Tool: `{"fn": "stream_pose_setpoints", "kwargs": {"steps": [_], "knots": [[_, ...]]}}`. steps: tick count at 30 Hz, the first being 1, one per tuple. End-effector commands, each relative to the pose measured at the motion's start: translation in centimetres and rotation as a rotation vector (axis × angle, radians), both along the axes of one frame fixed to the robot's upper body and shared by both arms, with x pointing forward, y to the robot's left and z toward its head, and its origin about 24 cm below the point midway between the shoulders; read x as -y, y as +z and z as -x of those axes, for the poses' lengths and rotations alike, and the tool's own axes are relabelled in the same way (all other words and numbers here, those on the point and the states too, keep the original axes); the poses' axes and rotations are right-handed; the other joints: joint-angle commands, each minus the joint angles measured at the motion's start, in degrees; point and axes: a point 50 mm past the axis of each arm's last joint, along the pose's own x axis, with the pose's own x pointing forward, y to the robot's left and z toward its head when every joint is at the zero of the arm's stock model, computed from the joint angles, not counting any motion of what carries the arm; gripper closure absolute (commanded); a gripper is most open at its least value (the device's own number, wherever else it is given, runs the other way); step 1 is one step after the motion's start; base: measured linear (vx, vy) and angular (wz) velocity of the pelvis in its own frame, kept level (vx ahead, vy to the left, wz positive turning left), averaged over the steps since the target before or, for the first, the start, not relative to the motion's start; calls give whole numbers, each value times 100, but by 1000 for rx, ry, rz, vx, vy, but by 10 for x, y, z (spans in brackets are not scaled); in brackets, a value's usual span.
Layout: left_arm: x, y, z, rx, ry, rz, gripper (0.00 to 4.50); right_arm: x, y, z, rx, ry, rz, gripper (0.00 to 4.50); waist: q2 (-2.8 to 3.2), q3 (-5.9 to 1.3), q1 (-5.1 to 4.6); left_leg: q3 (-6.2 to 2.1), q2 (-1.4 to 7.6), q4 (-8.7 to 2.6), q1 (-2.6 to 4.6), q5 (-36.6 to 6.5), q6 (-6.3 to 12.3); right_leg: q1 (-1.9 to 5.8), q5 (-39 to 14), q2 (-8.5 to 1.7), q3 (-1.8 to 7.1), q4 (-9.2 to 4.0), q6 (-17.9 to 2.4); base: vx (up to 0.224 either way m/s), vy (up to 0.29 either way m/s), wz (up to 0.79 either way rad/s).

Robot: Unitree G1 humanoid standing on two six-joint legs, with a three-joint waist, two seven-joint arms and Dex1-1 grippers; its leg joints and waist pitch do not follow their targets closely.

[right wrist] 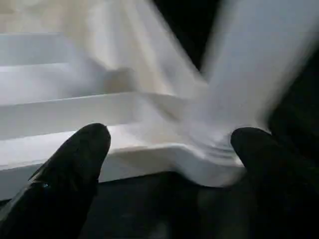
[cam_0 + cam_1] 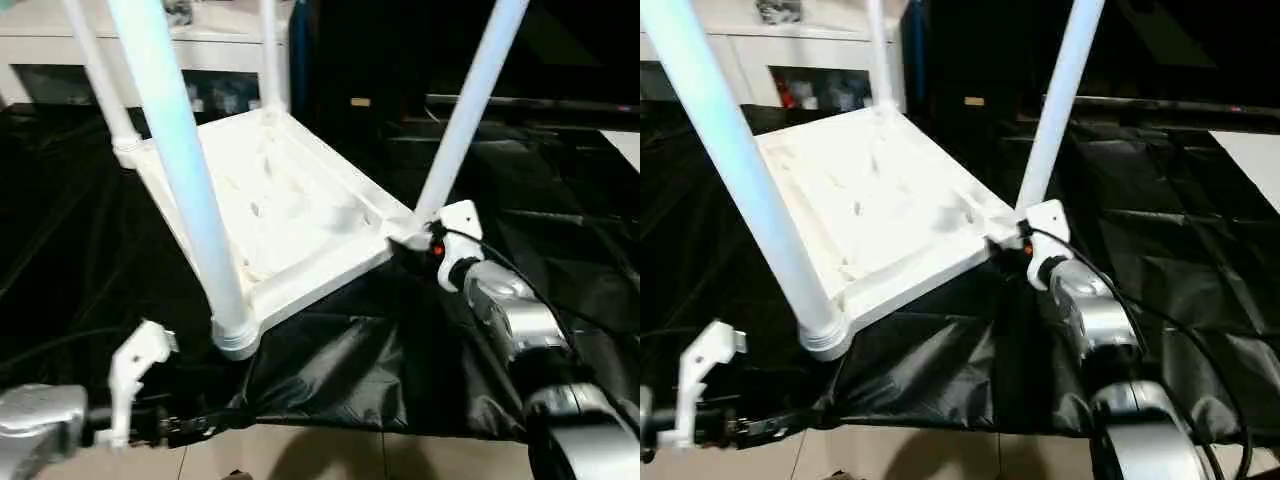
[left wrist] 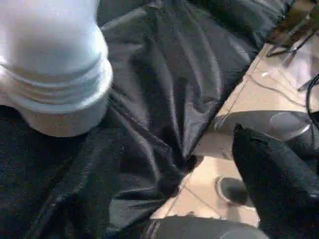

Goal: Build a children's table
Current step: Rotate table base

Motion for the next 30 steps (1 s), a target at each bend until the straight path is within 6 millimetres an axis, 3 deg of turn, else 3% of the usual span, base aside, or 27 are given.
{"fn": "stream_pose_setpoints", "kwargs": {"steps": [1, 5, 11, 17, 24, 26, 30], "knots": [[-7, 13, -13, 137, 53, -6, 14, 3, 10, -6, 47, -19, 1, 0, 70, -301, -23, 6, 53, -435, 83, -2115, -96, 158, -2009, -215, 213, -484, -991, 0, 0, 0], [1, 28, -33, 311, 104, 101, 2, -4, 5, -3, 42, 26, 30, 0, 59, -336, -27, 20, 56, -413, 67, -1808, -51, 209, -1603, -217, 218, -436, -1110, 0, 0, 0], [19, 34, -46, 366, 82, 201, 2, -6, -10, 4, 16, 29, 112, 0, 27, -363, -25, 40, 51, -381, 41, -1407, 39, 238, -1261, -215, 221, -391, -1202, 0, 0, 0], [45, 33, -69, 410, 69, 285, 2, -18, -24, 14, -28, 82, 165, 0, 35, -367, -33, 44, 56, -377, 54, -1478, 15, 251, -1301, -223, 225, -400, -1191, 0, 0, 0], [80, 45, -68, 351, -115, 417, 2, -40, -29, 12, -43, 138, 161, 0, 37, -364, -41, 36, 60, -380, 47, -1569, -16, 246, -1463, -237, 224, -395, -1226, 0, 0, 0], [82, 45, -67, 347, -125, 421, 2, -40, -29, 12, -43, 138, 158, 0, 34, -363, -55, 29, 65, -382, 41, -1516, -17, 262, -1367, -226, 221, -385, -1203, 0, 0, 0], [105, 46, -57, 271, -259, 489, 2, -56, -20, 6, -15, 183, 148, 0, 10, -374, -82, 37, 58, -367, 21, -1349, 9, 279, -1180, -225, 218, -354, -1259, 0, 0, 0]]}}
